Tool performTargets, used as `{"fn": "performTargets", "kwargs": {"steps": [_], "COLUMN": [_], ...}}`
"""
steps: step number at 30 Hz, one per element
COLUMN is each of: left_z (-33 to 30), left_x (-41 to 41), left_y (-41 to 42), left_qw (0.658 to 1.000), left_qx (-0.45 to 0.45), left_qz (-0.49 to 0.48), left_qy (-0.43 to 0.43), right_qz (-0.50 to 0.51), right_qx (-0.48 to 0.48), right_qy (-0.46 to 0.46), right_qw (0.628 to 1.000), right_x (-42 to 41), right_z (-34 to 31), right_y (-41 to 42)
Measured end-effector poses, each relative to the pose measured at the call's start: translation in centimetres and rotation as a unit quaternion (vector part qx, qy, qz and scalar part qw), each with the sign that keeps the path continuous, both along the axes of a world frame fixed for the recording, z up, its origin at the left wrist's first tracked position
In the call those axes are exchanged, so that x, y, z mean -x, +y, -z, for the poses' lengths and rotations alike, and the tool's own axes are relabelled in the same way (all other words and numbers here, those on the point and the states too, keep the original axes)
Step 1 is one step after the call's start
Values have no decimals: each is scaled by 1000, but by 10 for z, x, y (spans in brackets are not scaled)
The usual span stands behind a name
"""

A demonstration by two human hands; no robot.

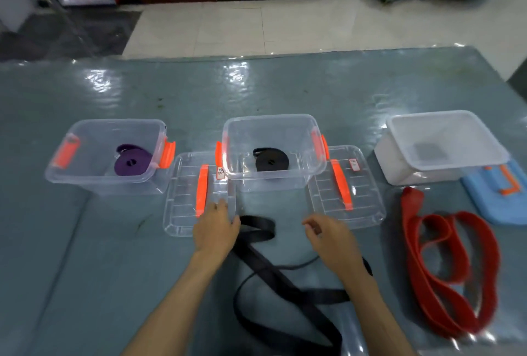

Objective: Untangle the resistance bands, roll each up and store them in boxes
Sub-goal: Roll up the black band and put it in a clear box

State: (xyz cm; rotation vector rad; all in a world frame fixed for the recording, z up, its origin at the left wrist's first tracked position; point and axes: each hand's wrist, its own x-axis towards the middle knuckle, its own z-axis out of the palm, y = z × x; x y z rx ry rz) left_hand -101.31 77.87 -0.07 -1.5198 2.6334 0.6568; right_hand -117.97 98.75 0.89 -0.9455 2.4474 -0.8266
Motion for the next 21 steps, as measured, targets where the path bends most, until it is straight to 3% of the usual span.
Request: {"fn": "performTargets", "kwargs": {"steps": [2,4,8,13,15,18,21], "left_z": [17,31,54,52,45,36,27], "left_x": [-8,-13,-24,-54,-63,-75,-81], "left_y": [1,6,21,38,50,65,75], "left_qw": [988,972,973,933,929,926,941], "left_qx": [-123,-195,-151,-177,-178,-179,-160], "left_qz": [-61,-104,-165,-217,-194,-147,-77], "left_qy": [-76,-75,59,224,261,297,288], "right_qz": [1,12,21,17,47,116,184], "right_qx": [-23,-29,-17,5,32,49,69], "right_qy": [-21,-41,-76,-159,-252,-445,-489], "right_qw": [1000,999,997,987,966,887,850], "right_x": [-11,-21,-40,-56,-64,-75,-77], "right_z": [8,14,24,32,30,27,34], "right_y": [12,23,36,20,2,-25,-40]}}
